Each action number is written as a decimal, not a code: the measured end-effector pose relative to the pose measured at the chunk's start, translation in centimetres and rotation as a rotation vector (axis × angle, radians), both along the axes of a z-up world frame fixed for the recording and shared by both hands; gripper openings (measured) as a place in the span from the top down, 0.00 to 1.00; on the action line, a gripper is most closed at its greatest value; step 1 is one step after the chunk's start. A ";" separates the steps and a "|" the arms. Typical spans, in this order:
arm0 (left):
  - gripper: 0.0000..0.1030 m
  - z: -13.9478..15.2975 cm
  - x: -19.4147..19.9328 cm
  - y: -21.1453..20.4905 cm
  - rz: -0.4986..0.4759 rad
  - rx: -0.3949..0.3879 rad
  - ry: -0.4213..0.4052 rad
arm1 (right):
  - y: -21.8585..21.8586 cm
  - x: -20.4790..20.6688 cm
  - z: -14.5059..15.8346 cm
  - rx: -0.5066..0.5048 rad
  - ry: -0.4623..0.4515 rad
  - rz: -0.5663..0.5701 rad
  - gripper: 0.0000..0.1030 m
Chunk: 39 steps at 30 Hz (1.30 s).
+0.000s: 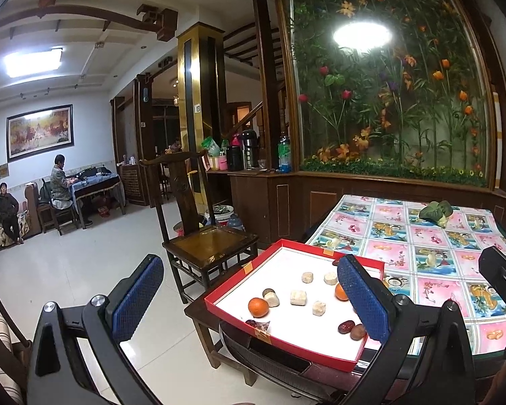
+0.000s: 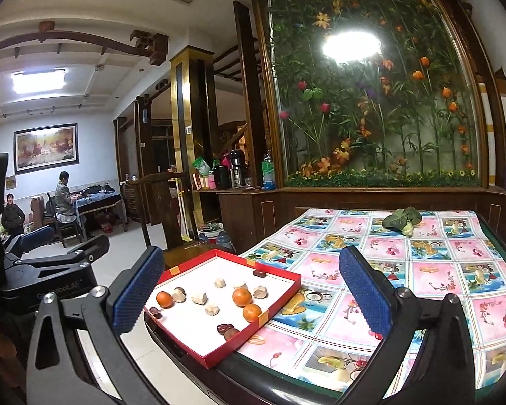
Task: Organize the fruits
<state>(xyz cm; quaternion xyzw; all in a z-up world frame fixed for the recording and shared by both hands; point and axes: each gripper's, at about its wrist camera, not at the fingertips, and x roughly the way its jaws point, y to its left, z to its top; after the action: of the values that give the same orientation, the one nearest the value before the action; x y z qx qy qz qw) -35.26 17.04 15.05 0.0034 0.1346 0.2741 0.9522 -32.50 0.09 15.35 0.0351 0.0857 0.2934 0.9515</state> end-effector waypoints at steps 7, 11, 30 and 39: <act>0.00 0.0 -0.1 -0.1 -0.006 0.013 0.006 | -0.1 0.2 0.0 0.005 0.019 0.000 0.00; 0.00 -0.1 -0.1 -0.1 -0.008 0.004 0.009 | 0.0 0.2 -0.1 -0.006 0.012 0.001 0.00; 0.00 -0.7 0.1 0.5 -0.020 -0.026 0.052 | 1.7 0.0 -1.1 -0.071 0.017 0.033 0.00; 0.00 -0.8 0.1 0.8 -0.017 -0.033 0.050 | 2.0 -0.2 -1.1 -0.072 0.012 0.043 0.00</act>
<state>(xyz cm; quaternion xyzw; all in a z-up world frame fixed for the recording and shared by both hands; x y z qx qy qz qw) -35.21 17.80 14.26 -0.0043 0.1630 0.2637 0.9507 -32.72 2.09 14.28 0.0009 0.1027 0.3105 0.9450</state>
